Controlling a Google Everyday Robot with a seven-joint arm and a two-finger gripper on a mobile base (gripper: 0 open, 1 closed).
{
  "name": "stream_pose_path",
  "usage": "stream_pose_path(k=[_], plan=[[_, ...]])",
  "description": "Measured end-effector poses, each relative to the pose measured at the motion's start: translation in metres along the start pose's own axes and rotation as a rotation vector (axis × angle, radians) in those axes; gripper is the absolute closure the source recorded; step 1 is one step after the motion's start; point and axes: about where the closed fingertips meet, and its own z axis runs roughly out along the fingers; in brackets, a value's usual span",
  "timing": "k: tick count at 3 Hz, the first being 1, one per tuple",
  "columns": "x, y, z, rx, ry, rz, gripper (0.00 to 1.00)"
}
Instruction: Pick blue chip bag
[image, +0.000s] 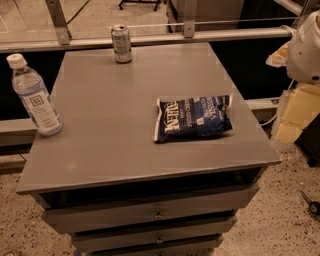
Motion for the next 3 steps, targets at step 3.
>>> stream_pose_path(k=[3], plan=[[0.013,-0.021,0.056,0.009,-0.072,0.056,0.00]])
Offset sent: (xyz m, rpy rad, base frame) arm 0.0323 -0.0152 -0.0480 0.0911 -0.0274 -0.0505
